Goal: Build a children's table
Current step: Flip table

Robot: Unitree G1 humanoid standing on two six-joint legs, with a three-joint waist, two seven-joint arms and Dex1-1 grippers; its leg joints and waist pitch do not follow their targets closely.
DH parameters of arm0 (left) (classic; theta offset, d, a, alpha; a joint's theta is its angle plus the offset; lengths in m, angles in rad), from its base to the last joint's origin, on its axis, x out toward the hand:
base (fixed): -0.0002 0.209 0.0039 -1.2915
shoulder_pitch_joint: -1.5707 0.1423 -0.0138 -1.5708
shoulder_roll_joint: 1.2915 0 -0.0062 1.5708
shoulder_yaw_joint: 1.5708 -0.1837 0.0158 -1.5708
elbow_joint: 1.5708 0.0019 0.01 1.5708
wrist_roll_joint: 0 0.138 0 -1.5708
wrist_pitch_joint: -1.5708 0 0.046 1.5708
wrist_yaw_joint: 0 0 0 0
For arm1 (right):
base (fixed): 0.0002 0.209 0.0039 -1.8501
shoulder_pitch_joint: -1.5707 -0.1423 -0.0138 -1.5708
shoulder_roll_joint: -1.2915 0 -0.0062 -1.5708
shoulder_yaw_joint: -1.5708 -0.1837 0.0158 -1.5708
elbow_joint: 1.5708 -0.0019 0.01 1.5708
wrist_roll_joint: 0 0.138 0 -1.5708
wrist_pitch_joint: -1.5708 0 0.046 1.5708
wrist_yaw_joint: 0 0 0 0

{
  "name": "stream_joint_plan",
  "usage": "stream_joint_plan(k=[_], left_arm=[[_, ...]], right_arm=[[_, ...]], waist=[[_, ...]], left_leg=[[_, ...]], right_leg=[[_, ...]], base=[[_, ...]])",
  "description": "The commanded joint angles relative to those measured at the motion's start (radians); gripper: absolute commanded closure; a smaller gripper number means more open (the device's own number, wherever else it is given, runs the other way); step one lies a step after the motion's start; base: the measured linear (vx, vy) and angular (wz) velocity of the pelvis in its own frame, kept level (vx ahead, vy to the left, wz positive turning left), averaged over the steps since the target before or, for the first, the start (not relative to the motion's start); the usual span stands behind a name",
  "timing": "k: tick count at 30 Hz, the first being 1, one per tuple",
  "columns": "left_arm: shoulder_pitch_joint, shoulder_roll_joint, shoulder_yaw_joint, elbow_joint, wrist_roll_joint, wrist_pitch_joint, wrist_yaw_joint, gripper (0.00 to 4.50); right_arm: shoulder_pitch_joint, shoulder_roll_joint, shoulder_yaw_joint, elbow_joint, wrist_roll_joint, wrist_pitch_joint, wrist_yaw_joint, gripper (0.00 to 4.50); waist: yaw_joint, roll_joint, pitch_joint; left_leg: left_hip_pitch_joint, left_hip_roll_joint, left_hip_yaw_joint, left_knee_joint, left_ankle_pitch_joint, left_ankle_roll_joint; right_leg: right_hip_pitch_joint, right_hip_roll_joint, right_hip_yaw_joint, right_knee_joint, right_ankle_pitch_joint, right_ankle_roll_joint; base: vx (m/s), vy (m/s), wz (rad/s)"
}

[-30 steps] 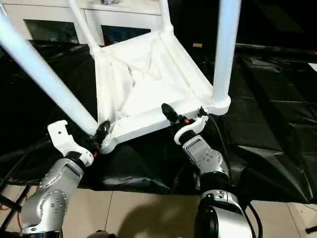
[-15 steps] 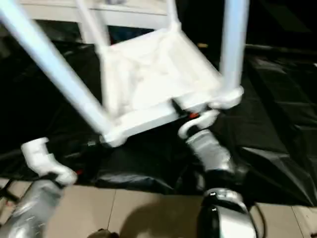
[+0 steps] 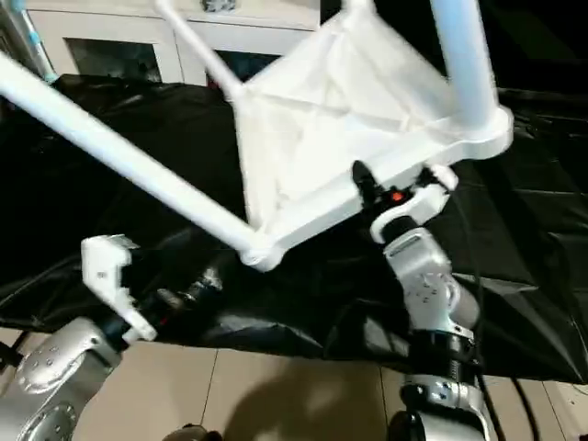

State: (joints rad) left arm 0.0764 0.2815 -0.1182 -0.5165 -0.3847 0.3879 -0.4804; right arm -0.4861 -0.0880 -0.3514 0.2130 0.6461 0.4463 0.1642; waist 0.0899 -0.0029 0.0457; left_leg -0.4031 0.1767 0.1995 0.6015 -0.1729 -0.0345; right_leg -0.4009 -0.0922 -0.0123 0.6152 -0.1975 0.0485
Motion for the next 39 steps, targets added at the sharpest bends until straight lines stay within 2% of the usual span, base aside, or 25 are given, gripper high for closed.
stream_joint_plan(k=[1,3,5,7,8,11,12,13,15,16,18,19,20,24,25,26,27,28,29,31,33,35,36,38,39], left_arm=[[-0.012,0.008,-0.022,-0.03,0.011,0.025,-0.016,0.0],[-0.017,0.002,-0.018,-0.031,0.022,0.021,-0.001,0.0],[-0.043,0.003,-0.007,-0.024,0.064,0.023,0.041,0.0],[-0.067,0.019,-0.006,-0.018,0.106,0.024,0.062,0.0],[-0.082,0.04,-0.015,-0.02,0.102,0.035,0.045,0.0],[-0.118,0.09,-0.027,-0.029,0.135,0.058,0.034,0.0],[-0.131,0.102,-0.027,-0.029,0.15,0.062,0.036,0.0],[-0.17,0.131,-0.031,-0.024,0.181,0.061,0.028,0.0],[-0.239,0.169,-0.034,-0.004,0.232,0.048,0.016,0.0],[-0.303,0.176,-0.022,0.009,0.252,0.05,0.025,0.0],[-0.321,0.175,-0.017,0.013,0.256,0.048,0.03,0.0],[-0.358,0.18,-0.014,0.02,0.264,0.043,0.035,0.0],[-0.358,0.18,-0.014,0.02,0.264,0.043,0.035,0.0],[-0.471,0.198,-0.027,0.022,0.291,0.037,0.029,0.0],[-0.499,0.202,-0.033,0.025,0.302,0.033,0.025,0.0],[-0.528,0.205,-0.039,0.028,0.317,0.03,0.021,0.0],[-0.542,0.206,-0.041,0.029,0.324,0.029,0.019,0.0],[-0.573,0.206,-0.044,0.028,0.326,0.025,0.009,0.0],[-0.619,0.207,-0.047,0.031,0.331,0.019,-0.001,0.0],[-0.624,0.208,-0.047,0.032,0.332,0.018,-0.001,0.0],[-0.689,0.229,-0.068,0.068,0.41,-0.026,0.014,0.0],[-0.741,0.236,-0.076,0.123,0.501,-0.069,0.079,0.0],[-0.764,0.238,-0.074,0.148,0.534,-0.08,0.111,0.0],[-0.813,0.248,-0.064,0.211,0.582,-0.121,0.157,0.0],[-0.813,0.248,-0.064,0.211,0.582,-0.121,0.157,0.0]], right_arm=[[0.002,-0.064,0.029,-0.051,-0.149,-0.054,-0.062,2.48],[-0.001,-0.07,0.046,-0.051,-0.174,-0.064,-0.069,2.48],[-0.011,-0.079,0.071,-0.054,-0.194,-0.063,-0.073,2.48],[-0.016,-0.097,0.099,-0.054,-0.221,-0.058,-0.077,2.48],[-0.023,-0.119,0.132,-0.061,-0.262,-0.053,-0.081,2.48],[-0.048,-0.135,0.16,-0.071,-0.302,-0.031,-0.113,2.48],[-0.056,-0.136,0.165,-0.071,-0.309,-0.025,-0.127,2.48],[-0.079,-0.147,0.186,-0.066,-0.335,-0.02,-0.142,2.48],[-0.118,-0.157,0.213,-0.054,-0.364,-0.01,-0.159,2.48],[-0.158,-0.16,0.226,-0.038,-0.381,0.005,-0.18,2.48],[-0.17,-0.161,0.23,-0.032,-0.386,0.01,-0.186,2.48],[-0.193,-0.163,0.239,-0.018,-0.407,0.007,-0.211,2.48],[-0.193,-0.163,0.239,-0.018,-0.407,0.007,-0.211,2.48],[-0.256,-0.153,0.288,0.022,-0.489,-0.017,-0.249,2.51],[-0.268,-0.147,0.301,0.034,-0.501,-0.023,-0.254,2.51],[-0.279,-0.139,0.314,0.047,-0.515,-0.026,-0.26,2.52],[-0.285,-0.135,0.32,0.053,-0.522,-0.028,-0.264,2.53],[-0.293,-0.123,0.332,0.067,-0.529,-0.034,-0.269,2.53],[-0.302,-0.098,0.35,0.09,-0.529,-0.047,-0.256,2.53],[-0.302,-0.095,0.352,0.093,-0.529,-0.048,-0.254,2.53],[-0.311,-0.062,0.387,0.136,-0.525,-0.09,-0.197,2.53],[-0.316,-0.05,0.412,0.159,-0.54,-0.126,-0.176,1.98],[-0.317,-0.048,0.418,0.165,-0.545,-0.133,-0.173,1.98],[-0.312,-0.046,0.411,0.159,-0.547,-0.14,-0.177,1.81],[-0.312,-0.046,0.411,0.159,-0.547,-0.14,-0.177,1.67]], waist=[[-0.011,-0.002,-0.059],[-0.012,-0.002,-0.057],[-0.014,-0.001,-0.056],[-0.014,-0.001,-0.057],[-0.015,-0.001,-0.056],[-0.019,-0.002,-0.057],[-0.023,-0.005,-0.058],[-0.023,-0.002,-0.059],[-0.026,-0.003,-0.06],[-0.029,-0.002,-0.061],[-0.032,-0.002,-0.061],[-0.034,-0.006,-0.061],[-0.032,-0.004,-0.065],[-0.027,-0.001,-0.074],[-0.025,-0.001,-0.075],[-0.022,-0.006,-0.074],[-0.019,-0.005,-0.074],[-0.019,-0.011,-0.074],[-0.017,-0.009,-0.073],[-0.02,-0.009,-0.072],[-0.024,-0.006,-0.072],[-0.031,-0.011,-0.07],[-0.033,-0.011,-0.07],[-0.038,-0.019,-0.07],[-0.04,-0.017,-0.072]], left_leg=[[0.036,0.037,-0.016,-0.081,-0.234,-0.074],[0.035,0.036,-0.017,-0.083,-0.259,-0.081],[0.039,0.036,-0.018,-0.083,-0.299,-0.088],[0.041,0.035,-0.019,-0.082,-0.308,-0.091],[0.037,0.033,-0.022,-0.083,-0.306,-0.093],[0.035,0.032,-0.022,-0.083,-0.306,-0.095],[0.036,0.031,-0.021,-0.081,-0.306,-0.095],[0.037,0.031,-0.021,-0.081,-0.3,-0.095],[0.039,0.03,-0.022,-0.079,-0.303,-0.096],[0.04,0.029,-0.022,-0.078,-0.304,-0.101],[0.038,0.029,-0.023,-0.078,-0.296,-0.107],[0.035,0.029,-0.021,-0.077,-0.282,-0.104],[0.035,0.029,-0.02,-0.073,-0.259,-0.1],[0.038,0.026,-0.015,-0.063,-0.17,-0.088],[0.036,0.027,-0.016,-0.063,-0.155,-0.087],[0.03,0.026,-0.015,-0.062,-0.123,-0.078],[0.032,0.026,-0.015,-0.061,-0.122,-0.078],[0.03,0.026,-0.014,-0.06,-0.12,-0.075],[0.029,0.026,-0.015,-0.062,-0.129,-0.079],[0.029,0.027,-0.016,-0.064,-0.151,-0.087],[0.028,0.027,-0.017,-0.064,-0.168,-0.091],[0.026,0.028,-0.019,-0.064,-0.193,-0.09],[0.025,0.027,-0.019,-0.064,-0.192,-0.092],[0.02,0.025,-0.021,-0.064,-0.186,-0.088],[0.022,0.026,-0.021,-0.063,-0.183,-0.088]], right_leg=[[0.017,-0.019,0.017,-0.071,-0.189,-0.094],[0.017,-0.021,0.018,-0.076,-0.235,-0.084],[0.013,-0.02,0.019,-0.083,-0.29,-0.065],[0.01,-0.02,0.019,-0.085,-0.31,-0.051],[0.013,-0.02,0.017,-0.084,-0.316,-0.046],[0.012,-0.018,0.016,-0.083,-0.316,-0.046],[0.01,-0.018,0.017,-0.083,-0.316,-0.045],[0.01,-0.018,0.017,-0.081,-0.307,-0.049],[0.008,-0.016,0.016,-0.081,-0.306,-0.052],[0.007,-0.015,0.015,-0.078,-0.305,-0.055],[0.01,-0.017,0.015,-0.074,-0.277,-0.073],[0.011,-0.018,0.016,-0.073,-0.251,-0.081],[0.014,-0.019,0.017,-0.067,-0.217,-0.09],[0.017,-0.013,0.015,-0.052,-0.08,-0.123],[0.02,-0.014,0.014,-0.049,-0.057,-0.126],[0.024,-0.013,0.014,-0.045,-0.013,-0.135],[0.024,-0.014,0.013,-0.044,-0.011,-0.135],[0.025,-0.014,0.014,-0.044,-0.009,-0.135],[0.026,-0.017,0.014,-0.042,-0.027,-0.135],[0.026,-0.017,0.014,-0.044,-0.051,-0.133],[0.026,-0.019,0.014,-0.045,-0.06,-0.129],[0.027,-0.021,0.015,-0.05,-0.096,-0.122],[0.028,-0.021,0.014,-0.049,-0.098,-0.123],[0.032,-0.022,0.014,-0.049,-0.11,-0.121],[0.032,-0.023,0.014,-0.047,-0.104,-0.124]], base=[[0.0,0.0,0.0],[0.0,0.0,0.0],[0.0,0.0,0.0],[0.0,0.0,0.0],[0.0,0.0,0.0],[0.0,0.0,0.0],[0.0,0.0,0.0],[0.0,0.0,0.0],[0.0,0.0,0.0],[0.0,0.0,0.0],[0.0,0.0,0.0],[0.0,0.0,0.0],[0.0,0.0,0.0],[0.0,0.0,0.0],[0.0,0.0,0.0],[0.0,0.0,0.0],[0.0,0.0,0.0],[0.0,0.0,0.0],[0.0,0.0,0.0],[0.0,0.0,0.0],[0.0,0.0,0.0],[0.0,0.0,0.0],[0.0,0.0,0.0],[0.0,0.0,0.0],[0.0,0.0,0.0]])
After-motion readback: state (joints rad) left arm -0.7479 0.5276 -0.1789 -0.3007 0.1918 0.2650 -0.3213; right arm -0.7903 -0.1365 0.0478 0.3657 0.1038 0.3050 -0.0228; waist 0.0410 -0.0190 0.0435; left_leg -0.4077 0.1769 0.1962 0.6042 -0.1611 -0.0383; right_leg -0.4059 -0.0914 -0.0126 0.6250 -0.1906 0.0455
